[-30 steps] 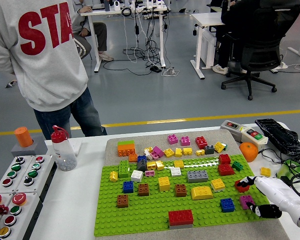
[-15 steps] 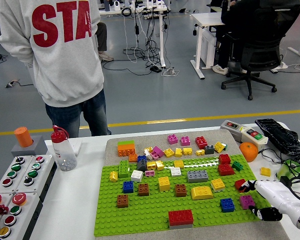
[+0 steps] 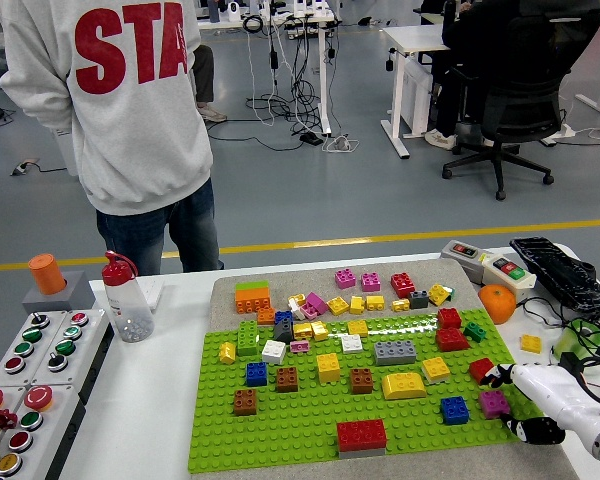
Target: Pick up the brick,pile it on top of brick,press brick,pick up the brick,pile it on top of brick,press brick
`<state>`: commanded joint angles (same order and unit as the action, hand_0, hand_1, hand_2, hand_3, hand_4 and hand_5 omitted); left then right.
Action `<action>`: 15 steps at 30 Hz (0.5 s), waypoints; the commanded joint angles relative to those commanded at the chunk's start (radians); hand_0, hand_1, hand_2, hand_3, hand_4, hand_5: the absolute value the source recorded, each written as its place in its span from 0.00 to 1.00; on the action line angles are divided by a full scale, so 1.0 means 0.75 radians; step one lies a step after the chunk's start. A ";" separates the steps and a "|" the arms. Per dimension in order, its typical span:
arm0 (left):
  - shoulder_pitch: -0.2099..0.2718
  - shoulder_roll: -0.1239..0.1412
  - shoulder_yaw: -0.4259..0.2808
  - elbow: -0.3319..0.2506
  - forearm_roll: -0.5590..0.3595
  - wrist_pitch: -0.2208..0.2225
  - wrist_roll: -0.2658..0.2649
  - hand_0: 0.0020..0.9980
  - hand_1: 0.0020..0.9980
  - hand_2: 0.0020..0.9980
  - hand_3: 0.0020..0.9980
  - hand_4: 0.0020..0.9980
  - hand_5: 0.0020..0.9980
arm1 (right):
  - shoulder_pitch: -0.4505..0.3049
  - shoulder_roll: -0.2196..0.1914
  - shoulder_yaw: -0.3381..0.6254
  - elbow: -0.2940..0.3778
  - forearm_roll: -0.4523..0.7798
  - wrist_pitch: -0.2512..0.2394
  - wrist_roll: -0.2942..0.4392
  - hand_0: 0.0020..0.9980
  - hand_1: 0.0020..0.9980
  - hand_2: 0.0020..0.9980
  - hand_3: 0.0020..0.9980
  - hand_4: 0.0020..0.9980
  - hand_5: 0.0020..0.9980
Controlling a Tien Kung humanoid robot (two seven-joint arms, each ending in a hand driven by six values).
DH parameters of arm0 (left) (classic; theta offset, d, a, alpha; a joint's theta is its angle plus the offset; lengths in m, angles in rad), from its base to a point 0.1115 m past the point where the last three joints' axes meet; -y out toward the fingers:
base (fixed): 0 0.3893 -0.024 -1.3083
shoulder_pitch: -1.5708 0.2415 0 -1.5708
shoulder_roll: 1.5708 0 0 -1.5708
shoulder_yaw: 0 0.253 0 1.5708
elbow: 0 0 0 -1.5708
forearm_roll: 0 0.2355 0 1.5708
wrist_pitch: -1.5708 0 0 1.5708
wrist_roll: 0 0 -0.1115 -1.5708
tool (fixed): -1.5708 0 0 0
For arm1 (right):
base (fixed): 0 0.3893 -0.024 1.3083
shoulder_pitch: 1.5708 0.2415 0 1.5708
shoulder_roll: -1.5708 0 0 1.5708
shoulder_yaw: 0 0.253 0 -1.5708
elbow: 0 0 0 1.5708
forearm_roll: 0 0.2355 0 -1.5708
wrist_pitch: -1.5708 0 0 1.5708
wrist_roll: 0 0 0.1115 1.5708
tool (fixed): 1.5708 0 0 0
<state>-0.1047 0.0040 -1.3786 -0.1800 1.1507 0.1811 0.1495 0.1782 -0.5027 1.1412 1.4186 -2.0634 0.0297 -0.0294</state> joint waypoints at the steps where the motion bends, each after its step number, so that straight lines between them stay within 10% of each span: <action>1: 0.001 0.000 0.000 0.000 0.001 0.000 0.000 0.65 0.68 0.71 0.57 0.30 1.00 | 0.001 0.001 -0.001 -0.004 0.000 0.000 0.000 0.76 0.73 0.69 0.70 0.66 0.00; 15: 0.010 -0.002 -0.003 0.000 0.013 0.000 0.004 0.65 0.68 0.71 0.57 0.30 1.00 | 0.008 0.014 -0.003 -0.040 0.033 -0.006 0.011 0.74 0.72 0.67 0.68 0.65 0.00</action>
<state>-0.0972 0.0029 -1.3808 -0.1800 1.1603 0.1809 0.1522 0.1841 -0.4920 1.1391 1.3883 -2.0383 0.0250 -0.0213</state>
